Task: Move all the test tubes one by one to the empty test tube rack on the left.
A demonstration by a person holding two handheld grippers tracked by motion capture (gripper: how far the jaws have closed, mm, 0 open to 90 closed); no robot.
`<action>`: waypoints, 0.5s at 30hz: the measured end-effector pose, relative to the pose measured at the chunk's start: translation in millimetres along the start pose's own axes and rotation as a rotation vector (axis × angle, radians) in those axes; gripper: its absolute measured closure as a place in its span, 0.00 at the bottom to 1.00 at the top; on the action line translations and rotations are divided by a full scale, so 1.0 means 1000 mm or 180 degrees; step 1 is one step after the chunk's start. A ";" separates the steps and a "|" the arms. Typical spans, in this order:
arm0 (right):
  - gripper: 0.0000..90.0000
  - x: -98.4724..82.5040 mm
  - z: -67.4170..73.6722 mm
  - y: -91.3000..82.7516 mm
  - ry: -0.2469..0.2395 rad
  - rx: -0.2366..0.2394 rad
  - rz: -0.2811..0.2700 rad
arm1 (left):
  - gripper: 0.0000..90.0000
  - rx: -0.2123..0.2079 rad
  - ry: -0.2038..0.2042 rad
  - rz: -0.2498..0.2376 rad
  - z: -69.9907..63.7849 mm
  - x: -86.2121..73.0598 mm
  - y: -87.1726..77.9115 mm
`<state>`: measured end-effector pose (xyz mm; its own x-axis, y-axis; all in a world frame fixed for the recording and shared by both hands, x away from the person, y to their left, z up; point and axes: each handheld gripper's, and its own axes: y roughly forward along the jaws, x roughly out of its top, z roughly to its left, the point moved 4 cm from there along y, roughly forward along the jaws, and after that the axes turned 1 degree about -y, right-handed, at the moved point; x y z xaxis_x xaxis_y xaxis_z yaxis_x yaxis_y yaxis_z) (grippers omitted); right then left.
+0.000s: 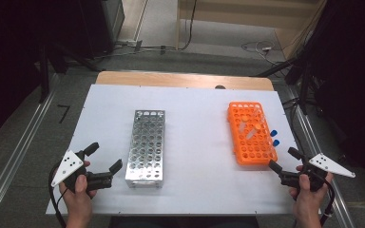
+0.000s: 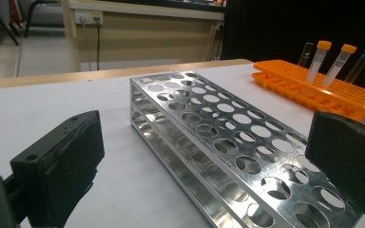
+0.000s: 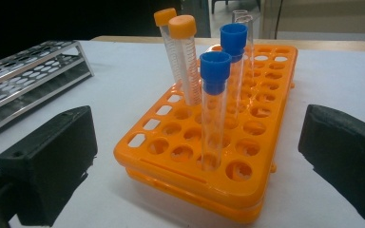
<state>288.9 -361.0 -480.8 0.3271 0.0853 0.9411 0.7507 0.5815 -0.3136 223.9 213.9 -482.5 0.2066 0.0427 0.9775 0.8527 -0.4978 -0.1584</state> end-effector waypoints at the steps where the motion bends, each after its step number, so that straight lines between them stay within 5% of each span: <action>1: 0.00 0.000 0.000 0.000 0.0000 0.0000 0.0000 | 0.00 -0.0001 -0.0007 0.0000 0.000 0.000 0.000; 5: 0.03 0.001 0.001 0.002 0.0020 0.0057 0.0056 | 0.00 -0.0015 -0.0034 0.0034 -0.002 0.000 0.001; 8: 0.08 0.003 0.001 0.003 0.0024 -0.0085 0.0096 | 0.00 -0.0037 -0.0038 0.0070 -0.004 0.000 0.002; 9: 0.20 0.003 0.000 0.003 0.0075 -0.0137 0.0112 | 0.00 -0.0044 -0.0043 0.0065 -0.004 0.000 0.003; 15: 0.45 -0.004 -0.007 0.010 0.0229 -0.0146 0.0256 | 0.00 -0.0086 -0.0024 0.0092 -0.007 -0.001 0.004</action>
<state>299.0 -361.8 -489.0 0.4264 0.0708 0.9017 0.7453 0.5374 -0.3946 223.6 205.5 -482.7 0.2346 0.0346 0.9715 0.8331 -0.5221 -0.1826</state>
